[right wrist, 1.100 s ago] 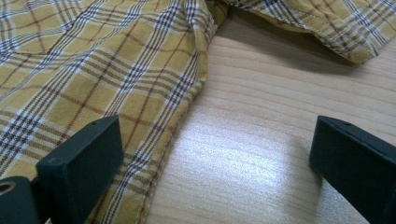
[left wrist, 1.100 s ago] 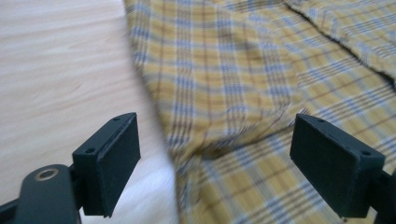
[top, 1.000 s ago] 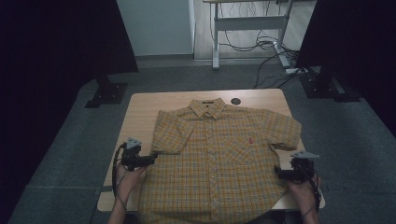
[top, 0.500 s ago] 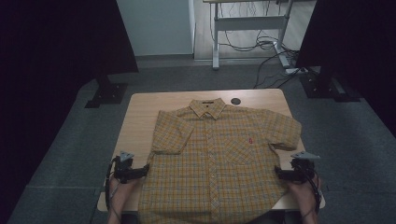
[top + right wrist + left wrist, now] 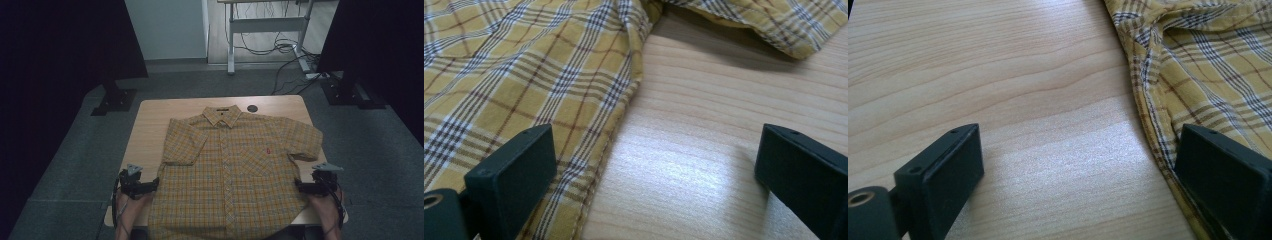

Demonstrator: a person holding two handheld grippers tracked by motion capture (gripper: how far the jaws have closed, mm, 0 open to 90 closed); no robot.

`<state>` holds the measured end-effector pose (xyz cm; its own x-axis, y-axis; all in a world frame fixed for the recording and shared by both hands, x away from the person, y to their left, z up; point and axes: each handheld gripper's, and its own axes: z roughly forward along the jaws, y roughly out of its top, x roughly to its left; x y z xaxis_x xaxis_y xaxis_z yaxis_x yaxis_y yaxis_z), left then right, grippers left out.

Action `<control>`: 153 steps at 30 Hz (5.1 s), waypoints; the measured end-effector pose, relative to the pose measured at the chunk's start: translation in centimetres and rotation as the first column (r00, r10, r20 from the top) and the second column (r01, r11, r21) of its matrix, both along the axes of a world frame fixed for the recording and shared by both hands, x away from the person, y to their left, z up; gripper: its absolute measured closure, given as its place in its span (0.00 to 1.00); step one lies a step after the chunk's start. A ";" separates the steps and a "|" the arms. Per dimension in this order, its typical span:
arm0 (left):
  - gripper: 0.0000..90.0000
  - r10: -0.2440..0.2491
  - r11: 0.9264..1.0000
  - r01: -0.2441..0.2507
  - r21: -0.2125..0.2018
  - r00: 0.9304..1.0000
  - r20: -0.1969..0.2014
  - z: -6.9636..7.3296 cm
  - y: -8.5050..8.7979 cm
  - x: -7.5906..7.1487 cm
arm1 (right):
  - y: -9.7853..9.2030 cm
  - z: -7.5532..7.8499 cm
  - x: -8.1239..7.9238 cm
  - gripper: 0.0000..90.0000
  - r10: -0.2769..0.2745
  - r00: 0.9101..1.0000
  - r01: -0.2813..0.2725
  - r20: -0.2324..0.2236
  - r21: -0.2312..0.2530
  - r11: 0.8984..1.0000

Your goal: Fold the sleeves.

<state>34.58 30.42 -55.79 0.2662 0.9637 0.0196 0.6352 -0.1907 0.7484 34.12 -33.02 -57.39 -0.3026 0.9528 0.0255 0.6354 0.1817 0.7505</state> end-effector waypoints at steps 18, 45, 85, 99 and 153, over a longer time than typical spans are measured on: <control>0.07 0.007 1.000 -0.007 0.000 1.000 0.000 0.0 -0.1 0.0 | -0.5 2.2 1.3 0.09 -0.044 0.997 0.043 0.070 0.024 0.999; 0.07 0.010 1.000 -0.010 0.000 1.000 0.001 0.0 -0.1 0.0 | -0.2 4.4 9.8 0.16 -0.041 0.996 0.038 0.079 0.047 0.998; 0.06 0.014 1.000 -0.014 -0.001 1.000 0.000 0.0 -0.2 0.0 | 0.3 2.3 12.8 0.94 -0.069 0.997 0.068 0.022 0.056 0.996; 0.06 0.013 1.000 -0.013 0.000 1.000 0.000 0.0 -0.2 0.0 | 4.0 5.9 11.4 0.95 0.046 0.990 -0.050 0.134 0.025 0.998; 0.06 0.007 1.000 -0.007 0.000 1.000 -0.001 0.0 -0.3 0.0 | 4.5 2.3 12.8 0.47 0.024 0.999 -0.025 0.040 0.038 0.999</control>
<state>34.56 30.17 -55.80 0.2598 0.9655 0.0193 0.6369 -0.1863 0.7481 46.94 -28.52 -55.05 -0.3275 0.9435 0.0500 0.6010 0.1672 0.7816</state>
